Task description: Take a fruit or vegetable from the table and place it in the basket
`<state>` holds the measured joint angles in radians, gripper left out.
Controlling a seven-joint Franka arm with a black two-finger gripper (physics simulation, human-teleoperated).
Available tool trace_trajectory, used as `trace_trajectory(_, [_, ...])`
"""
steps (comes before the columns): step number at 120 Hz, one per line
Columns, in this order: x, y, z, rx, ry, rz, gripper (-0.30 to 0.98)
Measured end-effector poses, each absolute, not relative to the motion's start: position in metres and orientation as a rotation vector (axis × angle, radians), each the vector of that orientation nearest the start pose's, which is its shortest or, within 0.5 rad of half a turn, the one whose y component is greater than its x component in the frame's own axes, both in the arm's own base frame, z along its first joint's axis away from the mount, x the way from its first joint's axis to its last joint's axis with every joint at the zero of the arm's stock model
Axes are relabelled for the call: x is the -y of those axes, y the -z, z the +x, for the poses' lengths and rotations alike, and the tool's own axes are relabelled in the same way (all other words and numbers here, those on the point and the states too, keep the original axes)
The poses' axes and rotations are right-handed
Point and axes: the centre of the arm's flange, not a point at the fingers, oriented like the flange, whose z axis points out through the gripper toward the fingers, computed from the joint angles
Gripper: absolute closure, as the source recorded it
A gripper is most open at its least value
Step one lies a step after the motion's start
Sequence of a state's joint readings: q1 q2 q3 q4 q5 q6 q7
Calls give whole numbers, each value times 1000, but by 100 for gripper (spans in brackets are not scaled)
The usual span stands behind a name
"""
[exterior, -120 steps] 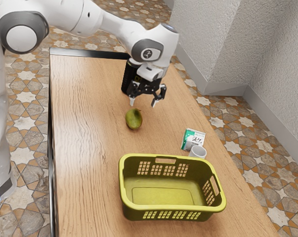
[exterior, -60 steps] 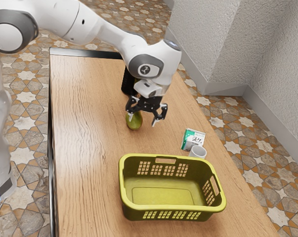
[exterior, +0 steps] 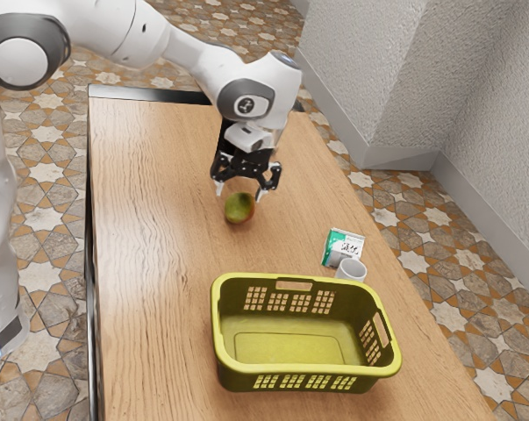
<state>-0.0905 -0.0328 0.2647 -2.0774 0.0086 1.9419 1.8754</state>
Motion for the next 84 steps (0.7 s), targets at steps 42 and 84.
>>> trace_trajectory(42, [-61, -435, 522, -2508, -84, -2036, 0])
trace_trajectory(84, [-69, -465, 512, -2490, -27, -2026, 0])
